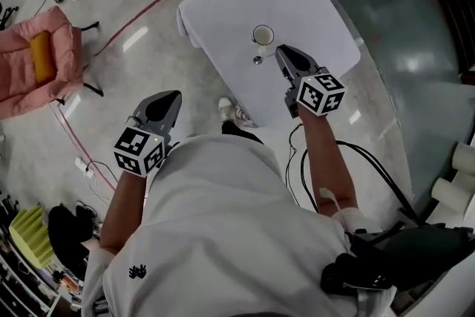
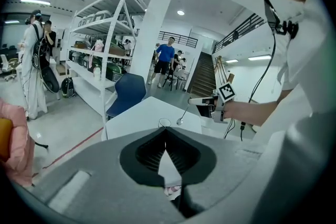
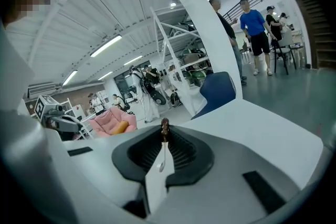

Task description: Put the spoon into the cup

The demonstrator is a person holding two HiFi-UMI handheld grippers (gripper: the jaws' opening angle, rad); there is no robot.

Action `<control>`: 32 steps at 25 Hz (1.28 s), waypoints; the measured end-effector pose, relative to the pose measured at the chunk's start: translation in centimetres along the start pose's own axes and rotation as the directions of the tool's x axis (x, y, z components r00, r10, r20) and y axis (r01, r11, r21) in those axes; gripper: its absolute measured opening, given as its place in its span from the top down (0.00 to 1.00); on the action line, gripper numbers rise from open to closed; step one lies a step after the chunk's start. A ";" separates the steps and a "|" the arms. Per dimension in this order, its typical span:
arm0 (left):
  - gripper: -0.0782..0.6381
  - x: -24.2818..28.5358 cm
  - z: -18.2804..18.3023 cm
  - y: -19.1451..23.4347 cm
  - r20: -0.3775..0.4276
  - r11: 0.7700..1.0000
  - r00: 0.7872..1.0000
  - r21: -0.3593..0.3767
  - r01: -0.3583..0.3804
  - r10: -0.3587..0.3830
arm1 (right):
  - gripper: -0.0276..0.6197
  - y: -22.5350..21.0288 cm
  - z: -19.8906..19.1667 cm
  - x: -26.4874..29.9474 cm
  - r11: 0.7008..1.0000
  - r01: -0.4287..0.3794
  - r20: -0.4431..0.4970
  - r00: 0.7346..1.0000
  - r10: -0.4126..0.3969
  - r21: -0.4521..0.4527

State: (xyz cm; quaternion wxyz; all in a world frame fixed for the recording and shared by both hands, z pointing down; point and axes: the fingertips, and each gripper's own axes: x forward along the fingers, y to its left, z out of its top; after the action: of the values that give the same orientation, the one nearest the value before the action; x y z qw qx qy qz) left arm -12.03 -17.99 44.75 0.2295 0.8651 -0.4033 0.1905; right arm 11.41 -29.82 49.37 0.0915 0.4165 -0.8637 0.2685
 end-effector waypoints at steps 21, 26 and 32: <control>0.87 4.3 2.9 2.7 -0.058 0.986 0.985 -0.025 -0.166 0.165 | 0.89 -14.1 -2.7 9.3 0.992 0.045 -0.069 0.997 -0.038 0.116; 0.87 4.3 2.9 3.2 -0.070 0.983 0.981 -0.021 -0.185 0.183 | 0.89 -15.3 -4.2 11.0 0.988 0.065 -0.086 0.995 -0.053 0.141; 0.87 4.7 2.8 3.3 -0.093 0.980 0.977 -0.021 -0.197 0.194 | 0.89 -16.4 -6.4 12.2 0.982 0.083 -0.110 0.992 -0.065 0.167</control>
State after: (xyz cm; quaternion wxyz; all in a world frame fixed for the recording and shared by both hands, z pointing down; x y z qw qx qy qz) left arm -11.44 -24.25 45.70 0.2409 0.8081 -0.4783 0.2451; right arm 15.83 -42.85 65.73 0.1101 0.4401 -0.8155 0.3594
